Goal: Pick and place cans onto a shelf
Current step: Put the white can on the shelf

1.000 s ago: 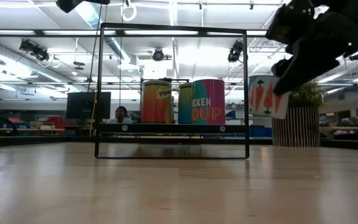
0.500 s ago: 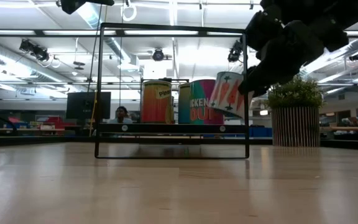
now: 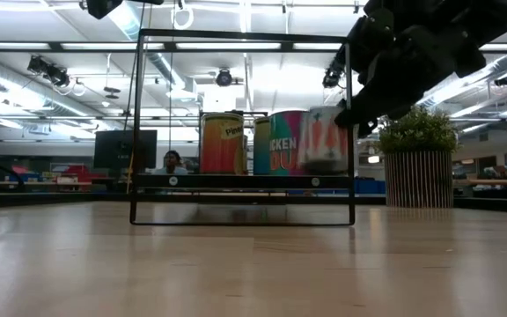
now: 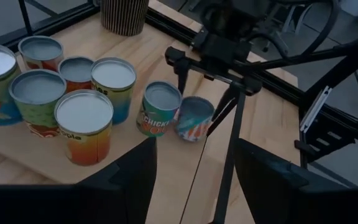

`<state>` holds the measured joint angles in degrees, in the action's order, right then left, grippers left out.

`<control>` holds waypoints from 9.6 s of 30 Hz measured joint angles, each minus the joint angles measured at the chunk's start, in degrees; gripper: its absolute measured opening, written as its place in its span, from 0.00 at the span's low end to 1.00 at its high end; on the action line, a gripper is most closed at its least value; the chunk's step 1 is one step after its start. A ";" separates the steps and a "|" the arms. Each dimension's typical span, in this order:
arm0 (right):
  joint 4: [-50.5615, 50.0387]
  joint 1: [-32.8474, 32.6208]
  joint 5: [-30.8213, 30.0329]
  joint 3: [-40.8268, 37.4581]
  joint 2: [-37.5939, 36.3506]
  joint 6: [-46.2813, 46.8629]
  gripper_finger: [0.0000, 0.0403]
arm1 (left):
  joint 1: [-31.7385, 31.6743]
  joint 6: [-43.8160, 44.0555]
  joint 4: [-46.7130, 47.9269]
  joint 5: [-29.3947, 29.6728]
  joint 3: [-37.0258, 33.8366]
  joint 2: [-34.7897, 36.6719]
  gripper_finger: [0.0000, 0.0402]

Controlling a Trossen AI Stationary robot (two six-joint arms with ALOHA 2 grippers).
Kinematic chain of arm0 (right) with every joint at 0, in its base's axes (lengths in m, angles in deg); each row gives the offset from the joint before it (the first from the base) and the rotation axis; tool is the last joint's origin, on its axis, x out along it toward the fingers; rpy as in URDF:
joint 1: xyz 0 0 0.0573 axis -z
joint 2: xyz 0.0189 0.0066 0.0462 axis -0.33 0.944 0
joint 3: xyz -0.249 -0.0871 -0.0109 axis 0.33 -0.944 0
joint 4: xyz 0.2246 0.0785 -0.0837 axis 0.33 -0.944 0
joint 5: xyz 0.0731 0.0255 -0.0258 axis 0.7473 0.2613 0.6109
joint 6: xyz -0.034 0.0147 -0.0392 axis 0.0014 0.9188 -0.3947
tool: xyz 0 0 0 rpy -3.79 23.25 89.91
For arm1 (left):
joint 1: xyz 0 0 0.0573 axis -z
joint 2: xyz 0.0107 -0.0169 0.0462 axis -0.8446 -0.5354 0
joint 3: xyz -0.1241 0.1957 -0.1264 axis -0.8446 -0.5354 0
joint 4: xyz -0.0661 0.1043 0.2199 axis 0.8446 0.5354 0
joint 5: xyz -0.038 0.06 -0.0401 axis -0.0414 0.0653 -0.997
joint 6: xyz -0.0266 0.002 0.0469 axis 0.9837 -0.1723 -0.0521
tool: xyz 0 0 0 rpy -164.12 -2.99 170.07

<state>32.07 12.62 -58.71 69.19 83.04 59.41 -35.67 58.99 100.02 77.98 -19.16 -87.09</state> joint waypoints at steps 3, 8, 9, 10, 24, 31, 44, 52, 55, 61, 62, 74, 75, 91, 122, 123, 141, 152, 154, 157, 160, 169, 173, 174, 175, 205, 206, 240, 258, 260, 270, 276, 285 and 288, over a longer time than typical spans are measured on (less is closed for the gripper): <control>0.00 0.80 0.00 0.00 -0.02 -1.42 0.88 | 0.00 0.00 0.00 0.00 0.00 0.00 0.54; -0.02 1.64 -0.02 0.00 -0.02 -3.55 0.87 | 0.02 -0.02 0.02 -0.17 0.00 0.00 0.54; -0.02 1.75 -0.02 0.00 -0.02 -3.90 0.87 | 0.02 -0.02 0.02 -0.18 0.00 0.00 0.54; -0.02 1.84 -0.02 0.00 -0.02 -4.04 0.86 | 0.02 -0.03 0.03 -0.18 0.00 0.00 0.54; -12.84 1.92 -0.24 -0.04 -6.90 0.57 0.86 | 0.04 -0.02 0.15 -6.29 0.00 0.00 0.54; -30.17 2.44 -1.85 0.28 -16.97 10.96 0.87 | 0.04 0.02 0.15 -6.29 0.00 0.00 0.54; -63.09 -1.93 -6.28 10.18 -18.66 7.88 0.87 | 0.04 -0.01 0.08 -6.27 0.00 0.00 0.54; -56.18 -2.35 1.52 7.32 -16.09 1.74 0.95 | 0.01 -0.08 0.21 -6.29 0.00 0.00 0.54; -54.23 -2.63 1.31 7.32 -13.26 1.94 0.99 | 0.02 -0.12 0.48 -6.63 0.00 0.00 0.54; -52.09 -3.12 2.71 7.30 -4.58 3.07 0.98 | 0.02 -0.15 1.64 -6.75 0.00 0.00 0.54; -52.13 -3.34 3.05 7.28 -3.06 2.92 0.98 | 0.02 -0.14 1.60 -7.22 0.00 0.00 0.54; -48.05 -2.48 2.95 7.26 2.45 7.27 0.79 | 0.04 1.44 1.55 -11.58 0.00 0.09 0.54; -47.80 -2.21 3.13 7.26 1.72 7.63 0.76 | 0.04 1.46 1.52 -11.58 0.00 0.09 0.54; -73.00 0.76 3.31 30.68 -7.76 12.58 0.74 | 0.44 5.84 -1.10 -5.88 -0.02 -2.07 0.54; -18.05 17.54 52.91 0.52 -7.51 79.36 0.73 | -2.99 -15.45 -18.95 -8.94 0.07 -11.15 0.59; -17.61 18.19 53.91 -0.24 -7.51 79.92 0.73 | -3.01 -15.47 -18.75 -8.28 0.04 -11.15 0.59; -55.30 13.11 54.63 -1.15 -7.56 58.19 0.73 | -4.17 -18.67 -17.22 -3.60 0.04 -11.17 0.58; -75.70 10.40 52.09 -1.16 3.78 41.46 0.73 | -4.17 -19.76 -17.51 -3.58 0.04 -11.17 0.58; -75.01 9.93 52.25 -1.16 5.53 40.31 0.73 | -4.08 -19.54 -17.49 -3.58 0.04 -11.17 0.58; -74.69 9.75 52.13 -1.14 7.48 37.60 0.74 | -3.74 -19.52 -17.44 -3.58 0.04 -11.17 0.58; -74.36 9.54 50.21 -1.14 9.11 35.04 0.76 | -3.69 -19.52 -17.42 -3.66 0.04 -11.17 0.58; -72.16 8.91 48.06 -0.41 13.25 34.92 0.89 | -3.69 -19.50 -17.28 -3.67 0.02 -11.17 0.58; -75.10 8.95 42.93 3.56 11.47 33.56 0.89 | -3.62 -19.48 -17.27 -3.71 0.02 -11.17 0.58; -75.73 9.10 41.14 4.79 10.81 33.45 0.89 | -3.56 -19.50 -17.27 -4.12 0.02 -11.17 0.58; -76.32 9.29 39.48 6.05 10.01 33.44 0.88 | -3.52 -19.52 -17.25 -4.54 0.02 -11.17 0.58; -80.18 -28.90 6.03 8.41 -23.22 68.14 0.89 | -3.45 -19.44 -17.11 -8.03 0.02 -11.17 0.58; -80.18 -31.09 6.10 8.41 -22.10 68.11 0.89 | -3.44 -19.43 -17.06 -8.23 0.01 -11.18 0.58; -58.23 -33.94 1.28 4.68 -0.68 60.37 0.83 | -3.91 -15.02 -16.06 -8.59 -0.02 -10.43 0.58; -54.17 -24.47 3.99 4.68 0.35 50.44 0.83 | -3.89 -16.42 -15.99 -8.61 -0.02 -10.43 0.58; -53.98 -22.95 5.02 4.68 0.35 48.43 0.86 | -3.89 -15.65 -16.00 -8.60 -0.02 -10.43 0.58; -52.00 -17.14 2.39 4.68 0.33 42.70 0.89 | -3.89 -14.97 -16.02 -8.59 -0.02 -10.51 0.58; -51.34 -14.64 1.67 4.68 0.33 42.34 0.82 | -3.89 -14.98 -16.00 -8.13 -0.02 -10.54 0.58; -51.69 -12.71 1.87 4.94 0.31 38.69 0.76 | -3.89 -14.95 -16.00 -7.74 -0.02 -10.54 0.58; -55.92 -11.10 2.52 7.40 0.33 36.93 0.76 | -3.89 -14.95 -16.00 -7.72 -0.02 -10.52 0.58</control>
<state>-23.85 1.52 -56.19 76.59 83.37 96.34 -39.57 44.04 84.02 70.26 -19.18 -97.62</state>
